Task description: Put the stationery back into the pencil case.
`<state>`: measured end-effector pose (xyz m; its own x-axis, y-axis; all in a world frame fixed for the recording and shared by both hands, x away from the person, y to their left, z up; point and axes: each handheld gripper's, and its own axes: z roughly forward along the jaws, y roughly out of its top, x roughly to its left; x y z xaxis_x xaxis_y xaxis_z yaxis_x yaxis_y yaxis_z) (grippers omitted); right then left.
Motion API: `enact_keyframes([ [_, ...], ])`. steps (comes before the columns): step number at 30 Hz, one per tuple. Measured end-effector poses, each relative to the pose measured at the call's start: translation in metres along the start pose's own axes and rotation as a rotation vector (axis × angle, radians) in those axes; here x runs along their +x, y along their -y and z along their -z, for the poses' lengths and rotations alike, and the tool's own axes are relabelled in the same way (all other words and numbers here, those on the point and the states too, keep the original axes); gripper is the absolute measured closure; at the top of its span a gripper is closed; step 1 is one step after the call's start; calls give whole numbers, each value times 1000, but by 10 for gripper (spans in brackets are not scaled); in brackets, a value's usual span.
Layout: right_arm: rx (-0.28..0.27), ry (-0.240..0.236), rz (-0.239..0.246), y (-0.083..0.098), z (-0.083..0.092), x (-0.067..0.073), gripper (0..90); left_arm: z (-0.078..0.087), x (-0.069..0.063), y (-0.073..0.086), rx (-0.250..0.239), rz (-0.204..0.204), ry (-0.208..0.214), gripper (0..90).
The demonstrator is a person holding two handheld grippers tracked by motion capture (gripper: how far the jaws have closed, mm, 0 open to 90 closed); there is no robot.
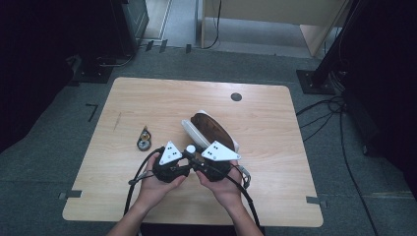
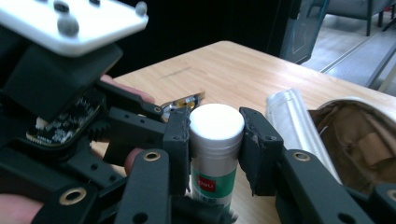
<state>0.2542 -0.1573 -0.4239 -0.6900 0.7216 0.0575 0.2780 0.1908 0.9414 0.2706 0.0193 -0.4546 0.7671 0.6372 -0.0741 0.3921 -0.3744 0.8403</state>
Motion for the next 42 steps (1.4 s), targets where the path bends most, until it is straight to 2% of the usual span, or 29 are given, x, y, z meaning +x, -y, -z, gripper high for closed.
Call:
enact_keyframes([
  [1, -15, 5, -10, -1, 3, -3, 660, 1, -1, 1, 2, -13, -8, 424],
  [3, -27, 7, -18, -3, 6, -5, 660, 3, -1, 2, 0, -13, -26, 369],
  [6, -39, 14, -22, -5, 9, -8, 659, 4, 0, 3, -4, -7, -33, 325],
  [7, -53, 20, -27, -7, 13, -10, 659, 6, 0, 4, -6, -10, -42, 279],
  [11, -73, 32, -34, -13, 18, -14, 659, 7, 0, 7, 5, -13, -50, 187],
  [16, -105, 52, -37, -21, 27, -20, 659, 9, 2, 11, 12, -6, -56, 130],
  [19, -117, 59, -40, -24, 31, -23, 659, 11, 6, 17, 21, 12, -80, 90],
  [23, -148, 94, -44, -31, 43, -33, 659, 17, 18, 29, 41, 41, -115, 49],
  [24, -148, 94, -44, -31, 43, -33, 659, 17, 18, 29, 41, 41, -115, 37],
  [25, -153, 110, -48, -33, 47, -38, 659, 21, 24, 35, 46, 56, -133, 33],
  [26, -153, 110, -48, -33, 47, -38, 659, 21, 24, 35, 46, 56, -133, 28],
  [27, -158, 125, -49, -33, 51, -43, 659, 24, 29, 41, 52, 68, -150, 19],
  [28, -160, 134, -51, -33, 52, -45, 659, 24, 29, 41, 52, 68, -150, 19],
  [29, -161, 141, -52, -33, 54, -47, 659, 29, 35, 47, 59, 78, -158, 0],
  [31, -159, 158, -59, -32, 56, -51, 659, 31, 38, 50, 57, 82, -164, 0],
  [33, -157, 169, -61, -31, 57, -55, 659, 38, 47, 58, 62, 111, -179, 0],
  [36, -143, 190, -67, -26, 57, -60, 659, 42, 52, 64, 69, 126, -200, 0],
  [37, -139, 200, -63, -24, 56, -62, 659, 47, 58, 69, 77, 134, -226, 0],
  [39, -127, 210, -68, -20, 55, -65, 659, 49, 61, 72, 82, 138, -240, 0],
  [42, -108, 224, -74, -14, 53, -70, 659, 60, 73, 84, 103, 164, -290, 0],
])
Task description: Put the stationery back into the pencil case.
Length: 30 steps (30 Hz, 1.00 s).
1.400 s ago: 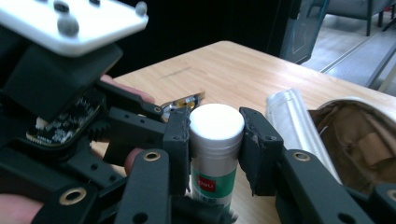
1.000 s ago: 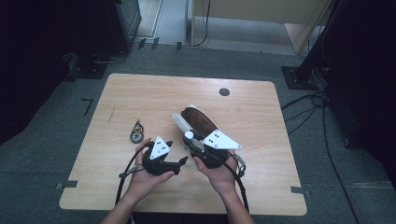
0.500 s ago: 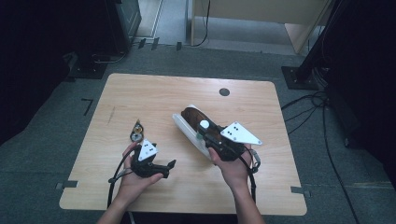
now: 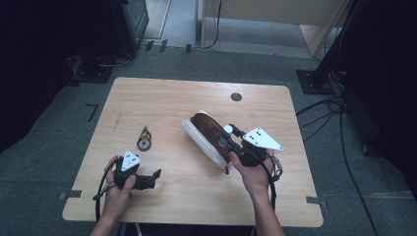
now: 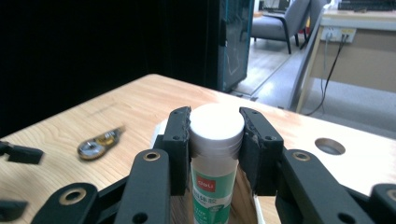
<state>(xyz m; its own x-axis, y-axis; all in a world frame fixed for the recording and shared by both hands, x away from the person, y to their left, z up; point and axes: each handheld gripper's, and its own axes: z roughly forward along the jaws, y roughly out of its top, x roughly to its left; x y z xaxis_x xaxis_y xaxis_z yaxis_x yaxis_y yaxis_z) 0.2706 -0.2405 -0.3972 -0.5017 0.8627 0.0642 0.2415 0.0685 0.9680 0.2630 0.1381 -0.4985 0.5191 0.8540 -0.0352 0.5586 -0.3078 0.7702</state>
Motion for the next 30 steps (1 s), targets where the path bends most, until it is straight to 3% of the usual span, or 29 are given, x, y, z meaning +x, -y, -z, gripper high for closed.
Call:
enact_keyframes([
  [1, 0, 0, 0, 0, 0, 0, 659, 0, 0, 0, 0, 0, 0, 0],
  [2, 13, 5, -5, 5, -2, -3, 659, 4, 9, 6, 15, 8, -29, 0],
  [8, 51, 17, -20, 20, -8, -9, 659, 13, 34, 21, 42, 25, -111, 0],
  [13, 82, 22, -30, 31, -14, -13, 659, 15, 46, 28, 67, 38, -154, 0],
  [20, 142, 19, -29, 43, -22, -14, 659, 11, 44, 30, 87, 3, -160, 0],
  [26, 175, 14, -22, 49, -26, -14, 659, 9, 43, 31, 95, -2, -157, 0],
  [30, 230, 2, -25, 52, -31, -13, 659, 9, 43, 31, 108, -4, -150, 0],
])
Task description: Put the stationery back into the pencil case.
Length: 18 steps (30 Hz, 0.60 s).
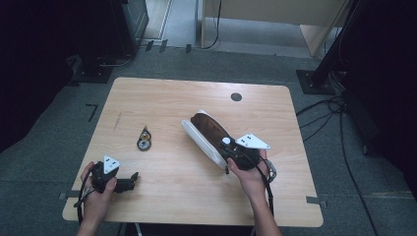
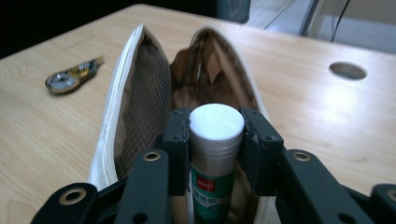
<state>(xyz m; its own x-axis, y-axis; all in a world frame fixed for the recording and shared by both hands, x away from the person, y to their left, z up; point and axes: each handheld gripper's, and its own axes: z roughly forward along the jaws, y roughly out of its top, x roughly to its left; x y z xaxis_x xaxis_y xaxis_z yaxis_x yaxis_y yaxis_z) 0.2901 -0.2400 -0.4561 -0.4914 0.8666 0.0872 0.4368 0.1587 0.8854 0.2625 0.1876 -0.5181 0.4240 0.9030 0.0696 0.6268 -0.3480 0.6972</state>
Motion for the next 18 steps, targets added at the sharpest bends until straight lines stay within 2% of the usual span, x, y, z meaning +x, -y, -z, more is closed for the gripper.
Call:
enact_keyframes([
  [2, 24, -7, 1, 1, -3, 1, 659, 0, 0, 0, 2, 4, 3, 0],
  [9, 34, -15, -9, -1, -7, 0, 658, 0, 1, 0, 7, 3, 8, 0],
  [18, 56, -13, 40, -7, -18, 6, 656, -1, 0, 0, 8, 5, 17, 0],
])
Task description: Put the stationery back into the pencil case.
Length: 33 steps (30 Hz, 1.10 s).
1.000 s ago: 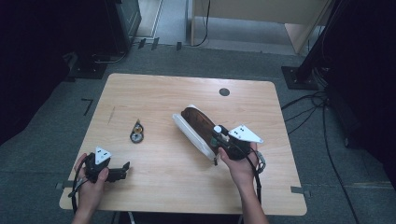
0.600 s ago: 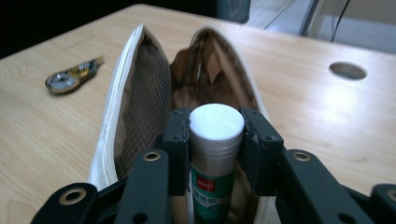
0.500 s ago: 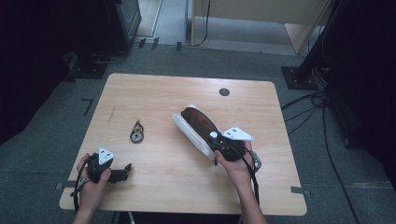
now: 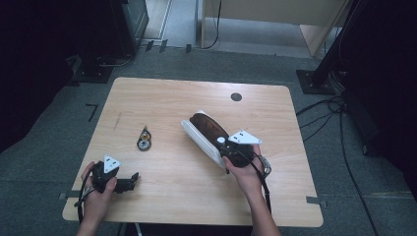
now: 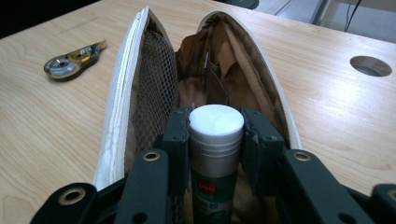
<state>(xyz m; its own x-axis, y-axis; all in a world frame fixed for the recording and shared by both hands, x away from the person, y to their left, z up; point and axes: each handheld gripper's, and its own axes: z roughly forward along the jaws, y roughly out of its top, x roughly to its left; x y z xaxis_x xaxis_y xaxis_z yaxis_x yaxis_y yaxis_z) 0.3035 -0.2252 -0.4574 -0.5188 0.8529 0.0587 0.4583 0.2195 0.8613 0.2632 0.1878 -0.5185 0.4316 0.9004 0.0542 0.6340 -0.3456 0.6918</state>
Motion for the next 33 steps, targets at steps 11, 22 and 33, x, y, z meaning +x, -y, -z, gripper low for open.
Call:
enact_keyframes([
  [11, 59, -3, -2, -12, -21, 4, 655, 0, 0, 0, 3, -1, 9, 0],
  [22, 134, 54, 24, -20, -43, 10, 649, -1, 1, 0, 7, 8, 17, 0],
  [33, 206, 52, 45, -19, -62, 14, 628, -1, 1, -1, 8, 19, 19, 0],
])
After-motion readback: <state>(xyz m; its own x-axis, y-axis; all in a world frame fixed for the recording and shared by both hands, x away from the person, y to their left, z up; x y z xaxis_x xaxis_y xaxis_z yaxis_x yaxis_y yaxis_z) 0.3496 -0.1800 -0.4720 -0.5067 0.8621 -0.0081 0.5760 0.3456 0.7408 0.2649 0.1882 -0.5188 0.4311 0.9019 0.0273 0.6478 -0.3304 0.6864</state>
